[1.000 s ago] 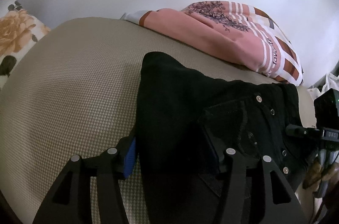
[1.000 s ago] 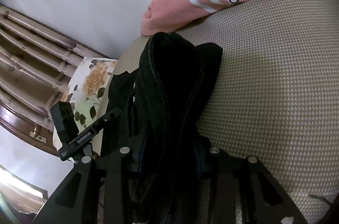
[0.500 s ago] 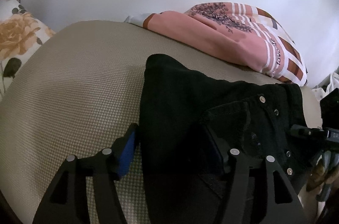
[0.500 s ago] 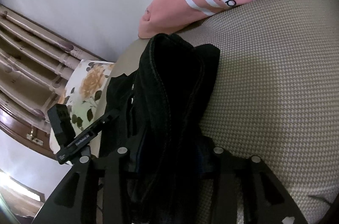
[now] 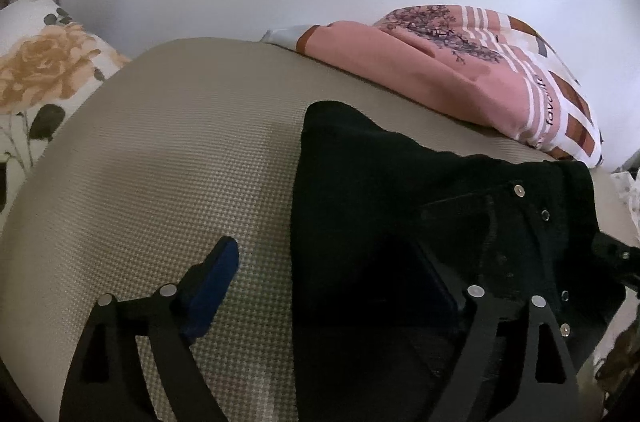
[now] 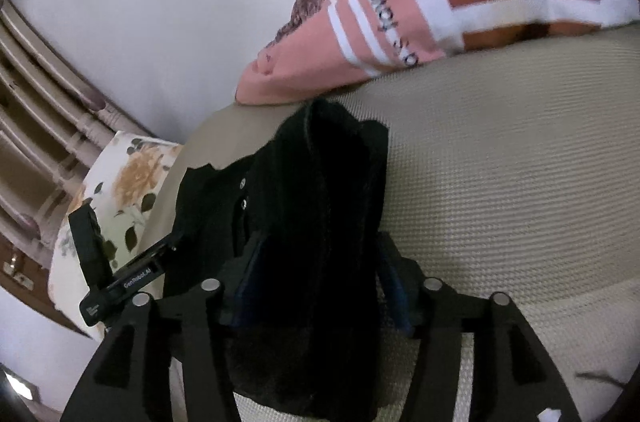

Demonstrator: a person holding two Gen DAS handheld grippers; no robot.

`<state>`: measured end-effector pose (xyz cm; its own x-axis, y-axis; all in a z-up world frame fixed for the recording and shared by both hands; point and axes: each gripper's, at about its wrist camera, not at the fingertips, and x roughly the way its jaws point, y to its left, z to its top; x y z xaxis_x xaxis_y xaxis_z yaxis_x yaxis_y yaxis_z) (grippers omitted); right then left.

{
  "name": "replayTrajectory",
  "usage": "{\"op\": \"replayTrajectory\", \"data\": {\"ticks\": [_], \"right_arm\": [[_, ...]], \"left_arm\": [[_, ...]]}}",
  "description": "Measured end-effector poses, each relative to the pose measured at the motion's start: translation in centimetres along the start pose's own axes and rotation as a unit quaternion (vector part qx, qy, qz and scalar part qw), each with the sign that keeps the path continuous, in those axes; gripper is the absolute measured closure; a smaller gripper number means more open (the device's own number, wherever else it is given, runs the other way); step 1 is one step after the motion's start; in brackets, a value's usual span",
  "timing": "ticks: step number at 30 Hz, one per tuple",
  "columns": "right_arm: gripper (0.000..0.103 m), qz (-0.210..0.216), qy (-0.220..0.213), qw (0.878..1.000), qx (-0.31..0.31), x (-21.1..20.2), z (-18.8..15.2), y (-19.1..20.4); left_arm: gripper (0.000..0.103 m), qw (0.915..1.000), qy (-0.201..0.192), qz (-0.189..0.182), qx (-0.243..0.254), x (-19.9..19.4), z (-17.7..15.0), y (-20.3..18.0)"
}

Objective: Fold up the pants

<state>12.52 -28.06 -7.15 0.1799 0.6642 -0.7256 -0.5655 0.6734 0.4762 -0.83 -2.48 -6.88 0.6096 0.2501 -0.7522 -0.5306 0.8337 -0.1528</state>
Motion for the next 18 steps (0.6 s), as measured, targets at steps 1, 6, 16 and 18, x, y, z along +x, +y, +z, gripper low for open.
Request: {"op": "replayTrajectory", "data": {"ticks": [1, 6, 16, 18], "right_arm": [[0.046, -0.004, -0.007, 1.000, -0.005, -0.4, -0.1, 0.3], [0.033, -0.005, -0.041, 0.998, -0.041, -2.4, -0.6, 2.6], [0.006, -0.029, -0.042, 0.994, -0.094, -3.0, -2.3, 6.3], [0.005, -0.034, -0.041, 0.995, -0.088, -3.2, -2.4, 6.6]], "left_arm": [[0.014, 1.0000, 0.000, 0.004, 0.000, 0.0, 0.0, 0.0], [0.013, 0.9998, -0.003, 0.016, 0.006, -0.1, 0.0, -0.2], [0.011, 0.9988, -0.019, 0.041, 0.017, -0.7, -0.1, -0.6], [0.011, 0.9984, -0.028, 0.045, 0.019, -1.0, -0.2, -0.6]]}}
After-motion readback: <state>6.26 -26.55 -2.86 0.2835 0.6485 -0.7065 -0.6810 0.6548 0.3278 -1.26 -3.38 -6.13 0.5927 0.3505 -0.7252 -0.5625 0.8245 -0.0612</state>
